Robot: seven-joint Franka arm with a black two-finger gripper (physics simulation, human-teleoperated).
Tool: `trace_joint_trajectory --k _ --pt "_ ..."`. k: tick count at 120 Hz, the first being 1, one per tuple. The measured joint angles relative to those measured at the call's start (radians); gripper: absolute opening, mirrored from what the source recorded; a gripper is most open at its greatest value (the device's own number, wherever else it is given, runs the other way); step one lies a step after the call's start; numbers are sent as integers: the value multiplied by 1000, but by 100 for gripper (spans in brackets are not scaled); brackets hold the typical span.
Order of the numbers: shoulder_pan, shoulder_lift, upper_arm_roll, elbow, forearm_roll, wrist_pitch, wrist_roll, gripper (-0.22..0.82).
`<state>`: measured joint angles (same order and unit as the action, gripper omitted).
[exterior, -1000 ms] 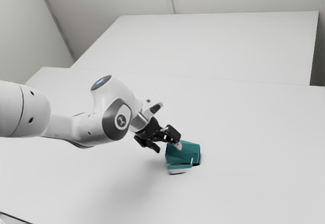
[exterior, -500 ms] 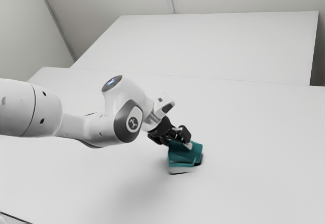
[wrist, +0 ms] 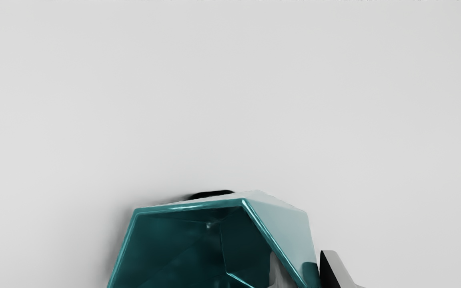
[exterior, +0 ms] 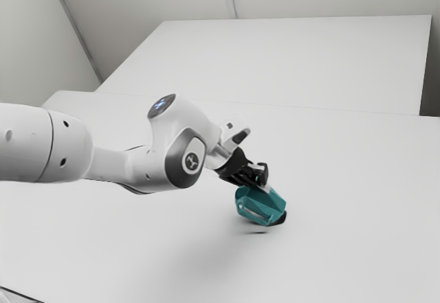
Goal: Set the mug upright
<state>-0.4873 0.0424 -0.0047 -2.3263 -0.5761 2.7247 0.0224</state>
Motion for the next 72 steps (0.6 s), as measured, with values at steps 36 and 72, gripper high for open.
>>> trace_joint_trajectory --k 36,72 --pt "-15 -6 -11 28 4 21 -22 -16" --pt "-207 -31 238 187 324 -326 -57 -17"
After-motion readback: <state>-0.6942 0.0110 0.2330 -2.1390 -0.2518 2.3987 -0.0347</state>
